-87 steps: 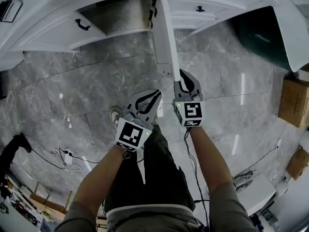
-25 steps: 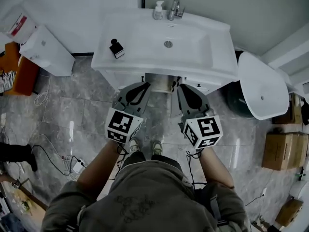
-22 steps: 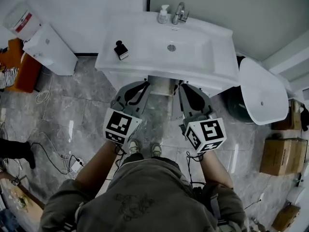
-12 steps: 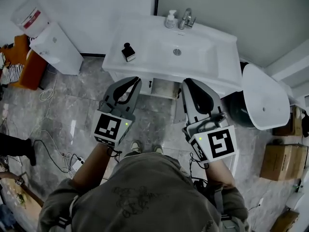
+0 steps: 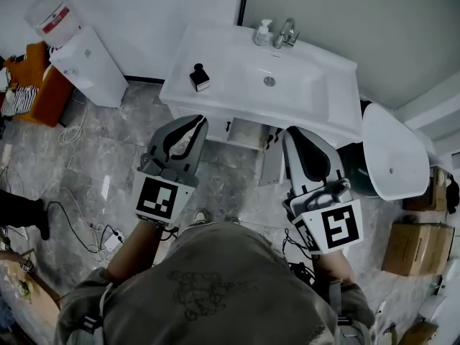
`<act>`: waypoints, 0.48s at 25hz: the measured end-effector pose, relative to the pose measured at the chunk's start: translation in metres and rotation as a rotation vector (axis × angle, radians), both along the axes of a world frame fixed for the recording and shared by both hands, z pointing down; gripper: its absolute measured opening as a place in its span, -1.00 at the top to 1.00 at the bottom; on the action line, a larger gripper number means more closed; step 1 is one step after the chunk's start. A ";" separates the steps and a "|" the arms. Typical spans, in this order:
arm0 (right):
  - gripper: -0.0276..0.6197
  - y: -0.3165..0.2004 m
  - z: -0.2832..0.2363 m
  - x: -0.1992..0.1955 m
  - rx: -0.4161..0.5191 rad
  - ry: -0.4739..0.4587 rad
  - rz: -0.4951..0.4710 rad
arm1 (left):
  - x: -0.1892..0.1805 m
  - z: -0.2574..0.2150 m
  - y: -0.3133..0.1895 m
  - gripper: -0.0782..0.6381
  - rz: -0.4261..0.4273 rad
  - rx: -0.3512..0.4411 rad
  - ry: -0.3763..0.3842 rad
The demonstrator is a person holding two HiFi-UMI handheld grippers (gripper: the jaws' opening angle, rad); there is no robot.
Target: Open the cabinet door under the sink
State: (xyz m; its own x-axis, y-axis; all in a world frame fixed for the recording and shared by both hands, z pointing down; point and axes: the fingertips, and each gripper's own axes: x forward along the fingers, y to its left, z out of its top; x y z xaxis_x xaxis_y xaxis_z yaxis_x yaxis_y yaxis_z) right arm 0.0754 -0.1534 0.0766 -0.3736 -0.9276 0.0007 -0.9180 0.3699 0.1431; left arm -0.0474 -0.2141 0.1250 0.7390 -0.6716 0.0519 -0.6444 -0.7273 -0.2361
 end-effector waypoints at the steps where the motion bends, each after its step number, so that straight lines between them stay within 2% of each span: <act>1: 0.81 0.000 0.001 0.000 -0.003 -0.002 0.002 | -0.001 -0.001 0.002 0.70 -0.001 -0.007 0.003; 12: 0.81 0.007 0.004 -0.010 0.010 0.002 0.005 | -0.004 -0.004 0.018 0.70 0.025 -0.007 0.001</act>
